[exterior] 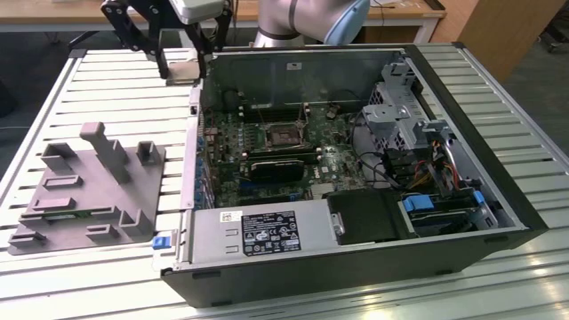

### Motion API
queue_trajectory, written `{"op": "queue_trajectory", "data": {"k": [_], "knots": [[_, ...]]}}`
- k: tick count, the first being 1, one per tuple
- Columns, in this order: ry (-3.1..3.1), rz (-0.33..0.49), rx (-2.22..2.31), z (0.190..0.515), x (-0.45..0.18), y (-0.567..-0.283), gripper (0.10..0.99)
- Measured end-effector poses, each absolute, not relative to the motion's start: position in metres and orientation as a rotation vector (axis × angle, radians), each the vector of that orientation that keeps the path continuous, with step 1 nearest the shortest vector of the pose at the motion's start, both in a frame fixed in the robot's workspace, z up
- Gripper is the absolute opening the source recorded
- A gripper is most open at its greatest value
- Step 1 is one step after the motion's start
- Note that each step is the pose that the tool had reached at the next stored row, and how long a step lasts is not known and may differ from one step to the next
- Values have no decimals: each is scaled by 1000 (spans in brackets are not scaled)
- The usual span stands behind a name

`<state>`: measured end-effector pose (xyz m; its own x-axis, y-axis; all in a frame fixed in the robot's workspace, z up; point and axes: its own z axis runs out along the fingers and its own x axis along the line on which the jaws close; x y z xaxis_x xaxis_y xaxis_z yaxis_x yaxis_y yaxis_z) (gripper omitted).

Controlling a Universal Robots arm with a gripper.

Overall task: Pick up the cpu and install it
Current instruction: 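Pick up the cpu and move it towards the insertion slot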

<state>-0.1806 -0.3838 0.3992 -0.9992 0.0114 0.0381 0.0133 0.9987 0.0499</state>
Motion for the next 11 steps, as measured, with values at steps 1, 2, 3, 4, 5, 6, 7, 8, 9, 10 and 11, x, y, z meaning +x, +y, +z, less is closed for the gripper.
{"op": "queue_trajectory", "data": {"k": [1, 2, 3, 4, 5, 6, 7, 8, 9, 10, 11], "knots": [[-3103, -78, -19, 399, -179, -382, 545], [-3103, -78, -19, 398, -178, -380, 545], [-3103, -78, -19, 398, -176, -379, 545], [-3103, -78, -19, 398, -173, -378, 545], [-3103, -78, -19, 397, -170, -377, 545], [-3103, -78, -19, 397, -166, -375, 545], [-3103, -78, -19, 397, -163, -374, 545], [-3103, -78, -19, 397, -160, -373, 545], [-3104, -78, -19, 397, -156, -372, 545], [-3104, -78, -19, 396, -153, -371, 545], [-3104, -78, -19, 396, -150, -370, 545]]}}
